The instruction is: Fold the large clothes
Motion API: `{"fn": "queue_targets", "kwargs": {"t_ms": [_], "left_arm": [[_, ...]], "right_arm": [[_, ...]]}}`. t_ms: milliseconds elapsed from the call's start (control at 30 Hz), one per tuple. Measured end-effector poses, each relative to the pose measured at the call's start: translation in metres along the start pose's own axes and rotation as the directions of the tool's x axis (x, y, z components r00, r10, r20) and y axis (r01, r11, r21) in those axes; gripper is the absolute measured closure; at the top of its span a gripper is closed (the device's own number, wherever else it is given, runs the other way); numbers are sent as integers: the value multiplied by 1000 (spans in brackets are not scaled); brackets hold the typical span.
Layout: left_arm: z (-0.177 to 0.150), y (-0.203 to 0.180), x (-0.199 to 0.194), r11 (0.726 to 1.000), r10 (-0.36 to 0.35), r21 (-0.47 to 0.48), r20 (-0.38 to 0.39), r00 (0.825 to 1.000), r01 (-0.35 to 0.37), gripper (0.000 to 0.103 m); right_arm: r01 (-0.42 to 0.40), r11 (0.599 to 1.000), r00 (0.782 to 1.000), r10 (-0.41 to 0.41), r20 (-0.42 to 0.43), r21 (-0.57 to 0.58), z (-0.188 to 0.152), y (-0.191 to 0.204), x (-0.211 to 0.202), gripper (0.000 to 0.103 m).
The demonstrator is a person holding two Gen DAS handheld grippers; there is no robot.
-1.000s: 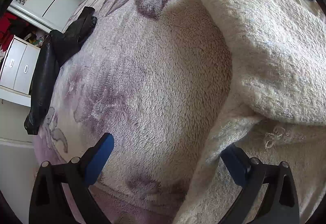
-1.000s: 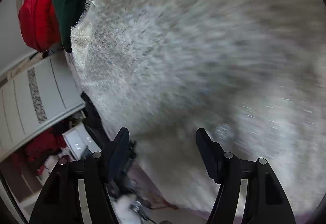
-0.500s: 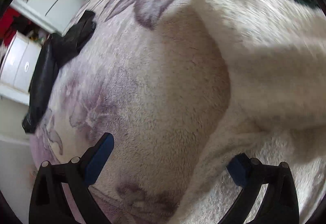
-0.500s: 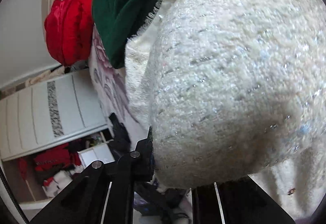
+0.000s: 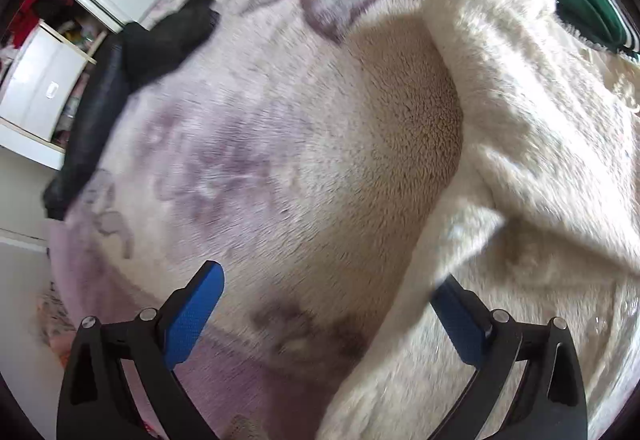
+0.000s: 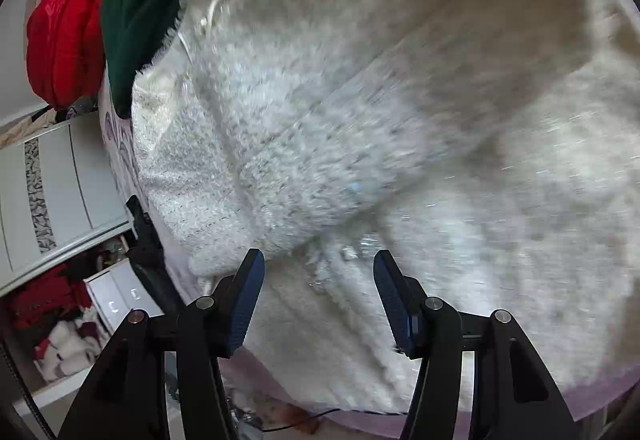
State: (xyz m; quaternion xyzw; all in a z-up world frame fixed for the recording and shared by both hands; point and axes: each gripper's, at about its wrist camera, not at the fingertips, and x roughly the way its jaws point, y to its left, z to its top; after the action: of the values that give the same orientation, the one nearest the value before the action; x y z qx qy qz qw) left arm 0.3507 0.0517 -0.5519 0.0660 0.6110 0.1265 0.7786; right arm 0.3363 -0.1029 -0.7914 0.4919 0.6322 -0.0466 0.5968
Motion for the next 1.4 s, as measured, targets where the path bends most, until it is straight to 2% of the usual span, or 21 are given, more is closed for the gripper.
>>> {"fn": "queue_targets", "kwargs": {"t_ms": [67, 167, 233, 300, 333, 367, 400, 500, 567, 700, 733, 800, 867, 933, 1000, 1100, 1167, 1200, 1233, 1333, 1400], "left_arm": [[-8, -4, -15, 1000, 26, -1, 30, 999, -26, 0], [-15, -14, -38, 997, 78, 9, 93, 993, -80, 0], [-17, -20, -47, 995, 101, 12, 119, 988, -103, 0], [-22, -27, -52, 992, 120, 13, 126, 985, -122, 0], [-22, -30, -54, 991, 129, 11, 129, 983, -132, 0], [-26, -34, -58, 990, 140, 10, 132, 981, -143, 0], [-30, -38, -62, 988, 153, 4, 128, 980, -155, 0], [-46, -46, -80, 983, 183, -46, 121, 976, -179, 0], [-58, -55, -88, 979, 196, -77, 106, 975, -189, 0], [-87, -85, -103, 968, 237, -94, 53, 970, -231, 0], [-95, -94, -108, 966, 243, -98, 44, 969, -238, 0], [-107, -109, -116, 964, 252, -98, 30, 967, -248, 0], [-119, -126, -121, 962, 258, -92, 19, 966, -256, 0], [-132, -147, -122, 966, 245, -77, -9, 969, -245, 0], [-143, -166, -119, 971, 233, -55, -27, 972, -234, 0], [-152, -200, -112, 970, 245, 12, -27, 969, -244, 0], [-154, -221, -106, 966, 254, 55, -27, 967, -252, 0], [-153, -229, -104, 962, 264, 77, -30, 964, -261, 0], [-152, -238, -103, 957, 278, 99, -24, 960, -274, 0], [-148, -261, -109, 940, 308, 152, 9, 951, -305, 0], [-146, -274, -117, 935, 309, 174, 33, 950, -310, 0]], "right_arm": [[67, 998, 994, -65, 93, -17, 3, -7, -39, 44], [158, 987, 963, -150, 222, -18, 30, -26, -77, 30], [165, 986, 960, -158, 232, -12, 55, -46, -88, 30], [115, 993, 979, -109, 175, -28, 82, -54, -79, 32], [81, 996, 984, -75, 160, -32, 90, -57, -76, 71], [83, 996, 984, -76, 161, -41, 97, -54, -74, 96], [95, 993, 983, -83, 163, -68, 101, -46, -76, 93], [112, 972, 961, -53, 272, -207, 101, -9, -108, 94], [98, 962, 958, -22, 285, -255, 101, 0, -131, 94], [236, 904, 944, -127, 303, -358, 124, -7, -132, 93], [262, 883, 950, -166, 263, -390, 130, -15, -126, 93], [242, 881, 970, -231, 77, -408, 145, -35, -107, 93], [174, 888, 983, -180, 27, -425, 146, -49, -122, 78], [189, 860, 982, -181, 61, -474, 140, -60, -144, 43], [191, 841, 981, -180, 71, -506, 131, -81, -159, 33], [212, 810, 968, -249, 7, -547, 125, -108, -139, 33], [279, 757, 947, -319, 38, -591, 130, -116, -116, 35], [320, 734, 934, -350, 70, -599, 136, -118, -107, 52], [371, 718, 917, -381, 113, -589, 145, -123, -102, 61], [347, 773, 922, -385, 42, -531, 170, -137, -98, 61], [364, 707, 906, -419, 55, -606, 158, -129, -113, 59]]}}
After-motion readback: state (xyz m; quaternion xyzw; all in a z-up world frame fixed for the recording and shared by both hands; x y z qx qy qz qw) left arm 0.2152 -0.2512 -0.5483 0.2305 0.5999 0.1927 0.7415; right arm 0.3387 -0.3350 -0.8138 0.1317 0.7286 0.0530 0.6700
